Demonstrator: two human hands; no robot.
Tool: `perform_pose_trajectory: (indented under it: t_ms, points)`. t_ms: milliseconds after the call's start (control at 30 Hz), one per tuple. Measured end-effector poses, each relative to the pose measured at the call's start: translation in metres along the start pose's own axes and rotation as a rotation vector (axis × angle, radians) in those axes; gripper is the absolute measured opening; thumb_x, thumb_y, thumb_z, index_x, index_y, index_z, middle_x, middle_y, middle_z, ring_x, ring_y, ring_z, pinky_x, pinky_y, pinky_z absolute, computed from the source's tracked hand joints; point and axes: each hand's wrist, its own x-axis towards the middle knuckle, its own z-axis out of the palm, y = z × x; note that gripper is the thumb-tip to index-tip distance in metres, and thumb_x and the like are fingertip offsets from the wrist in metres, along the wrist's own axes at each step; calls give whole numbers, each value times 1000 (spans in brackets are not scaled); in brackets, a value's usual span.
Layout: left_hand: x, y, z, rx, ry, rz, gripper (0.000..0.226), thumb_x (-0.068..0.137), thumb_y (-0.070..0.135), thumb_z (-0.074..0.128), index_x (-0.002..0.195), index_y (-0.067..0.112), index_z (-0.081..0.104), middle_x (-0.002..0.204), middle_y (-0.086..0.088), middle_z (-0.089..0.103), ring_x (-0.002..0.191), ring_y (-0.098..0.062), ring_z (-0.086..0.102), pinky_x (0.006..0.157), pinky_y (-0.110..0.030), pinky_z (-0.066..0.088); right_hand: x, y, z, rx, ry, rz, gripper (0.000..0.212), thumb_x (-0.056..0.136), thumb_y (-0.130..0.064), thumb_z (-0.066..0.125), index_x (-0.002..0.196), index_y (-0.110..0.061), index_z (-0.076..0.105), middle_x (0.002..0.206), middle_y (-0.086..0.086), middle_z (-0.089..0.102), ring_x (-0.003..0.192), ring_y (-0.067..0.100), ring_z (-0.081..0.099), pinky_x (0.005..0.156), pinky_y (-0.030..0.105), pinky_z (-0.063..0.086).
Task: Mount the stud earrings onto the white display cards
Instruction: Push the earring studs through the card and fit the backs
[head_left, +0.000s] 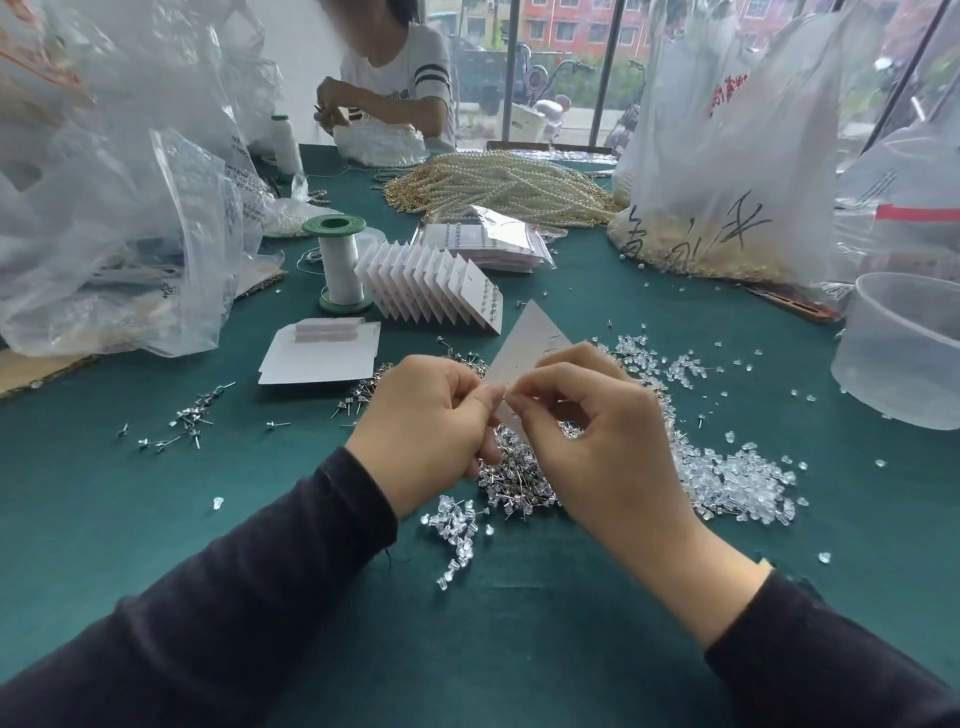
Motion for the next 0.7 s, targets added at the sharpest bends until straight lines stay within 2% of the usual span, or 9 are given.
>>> perform_pose_trajectory:
  t_ms: [133, 400, 600, 700]
  points:
    - [-2, 1, 2, -16, 22, 7, 31, 91, 15, 52, 61, 11, 59, 37, 4, 54, 28, -6, 44, 29, -11, 28, -1, 0, 2, -34, 27, -22, 3, 77, -1, 70, 74, -2, 70, 77, 2, 60, 69, 13, 57, 59, 24, 50]
    - [-3, 3, 0, 6, 11, 66, 36, 92, 16, 50, 57, 15, 57, 38, 4, 54, 30, -8, 47, 31, -11, 30, -3, -2, 3, -123, 57, -122, 5, 77, -2, 70, 72, -2, 70, 76, 4, 63, 58, 14, 58, 56, 29, 49]
    - [-1, 4, -2, -12, 6, 79, 37, 92, 18, 50, 56, 19, 57, 39, 3, 54, 31, -10, 47, 32, -12, 30, -3, -2, -1, -85, 71, -92, 5, 76, -1, 70, 73, -4, 68, 75, 3, 62, 60, 11, 58, 59, 25, 49]
    - [-1, 4, -2, 37, 27, 127, 40, 91, 18, 51, 51, 21, 56, 39, 3, 54, 31, -9, 47, 32, -10, 30, -2, -3, 1, -70, 72, -74, 6, 76, 0, 69, 71, -3, 67, 74, 5, 61, 60, 14, 59, 58, 30, 50]
